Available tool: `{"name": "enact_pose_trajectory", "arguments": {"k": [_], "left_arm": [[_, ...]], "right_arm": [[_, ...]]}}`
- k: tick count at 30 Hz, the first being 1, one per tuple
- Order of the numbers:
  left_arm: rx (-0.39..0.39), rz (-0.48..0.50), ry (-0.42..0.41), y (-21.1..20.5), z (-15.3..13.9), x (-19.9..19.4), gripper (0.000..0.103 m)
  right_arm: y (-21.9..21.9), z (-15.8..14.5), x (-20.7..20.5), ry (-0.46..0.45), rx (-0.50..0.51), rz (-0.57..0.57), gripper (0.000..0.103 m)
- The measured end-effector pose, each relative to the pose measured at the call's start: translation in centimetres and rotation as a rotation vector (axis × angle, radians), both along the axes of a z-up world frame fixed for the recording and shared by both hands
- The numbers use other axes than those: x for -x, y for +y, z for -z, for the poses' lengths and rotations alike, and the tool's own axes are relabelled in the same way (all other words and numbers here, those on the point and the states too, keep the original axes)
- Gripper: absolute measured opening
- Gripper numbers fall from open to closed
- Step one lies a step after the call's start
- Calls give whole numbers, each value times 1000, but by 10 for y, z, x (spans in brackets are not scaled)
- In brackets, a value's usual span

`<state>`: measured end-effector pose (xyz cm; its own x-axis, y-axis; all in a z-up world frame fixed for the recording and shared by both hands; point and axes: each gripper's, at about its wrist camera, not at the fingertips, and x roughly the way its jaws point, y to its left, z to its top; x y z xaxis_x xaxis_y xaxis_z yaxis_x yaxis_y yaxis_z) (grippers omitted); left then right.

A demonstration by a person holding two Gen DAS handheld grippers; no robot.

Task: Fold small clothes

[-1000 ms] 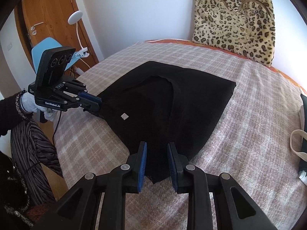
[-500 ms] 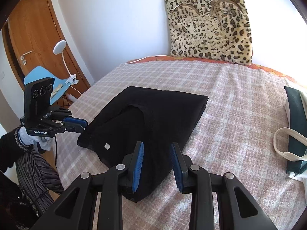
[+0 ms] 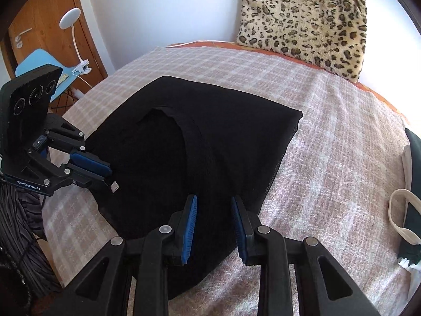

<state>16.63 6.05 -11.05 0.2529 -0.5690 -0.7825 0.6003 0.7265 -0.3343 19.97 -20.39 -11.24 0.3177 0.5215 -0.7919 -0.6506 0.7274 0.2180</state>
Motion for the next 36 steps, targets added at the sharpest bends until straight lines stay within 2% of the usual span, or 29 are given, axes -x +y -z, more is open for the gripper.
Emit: {"name": "enact_pose_trajectory", "arguments": {"k": [4,6,8,12,14,16,17,21,23,25,27,30,33,36], "left_arm": [[48,-62,-39,22,-22,-4,13],[70,-125,-55,36,-32,-14,14],[109,-204,-57,52,-37,-27,30],[214,-326,26,77,-31,-60,32],[268,-383,84,88,-23,-76,33],[339,-434,148,98,-14,-90,33],[369,-451,172,101,-9,-95,33],[354,-519,208,107,5,-115,33],[383,-534,232,110,11,-121,33],[421,-547,259,114,17,-126,33],[441,-555,274,115,20,-130,33],[451,-556,285,114,23,-137,33],[480,-567,324,115,30,-144,33],[454,-583,332,114,36,-149,33]], "right_arm": [[-17,-11,6,14,-67,26,32],[-26,-13,5,37,-103,68,36],[-35,-14,4,65,-149,107,37],[-44,-16,1,123,-208,153,38],[-47,-15,-1,148,-222,173,43],[-50,-11,-2,178,-241,194,56],[-52,-8,-2,200,-255,204,57],[-57,5,-3,277,-278,233,57],[-57,6,-1,285,-276,245,57],[-53,0,2,229,-227,263,57],[-43,-13,8,106,-143,270,57],[-24,-32,21,-15,-96,193,54],[-1,-39,31,-57,-59,91,51],[9,-27,39,-50,-1,47,49]]}}
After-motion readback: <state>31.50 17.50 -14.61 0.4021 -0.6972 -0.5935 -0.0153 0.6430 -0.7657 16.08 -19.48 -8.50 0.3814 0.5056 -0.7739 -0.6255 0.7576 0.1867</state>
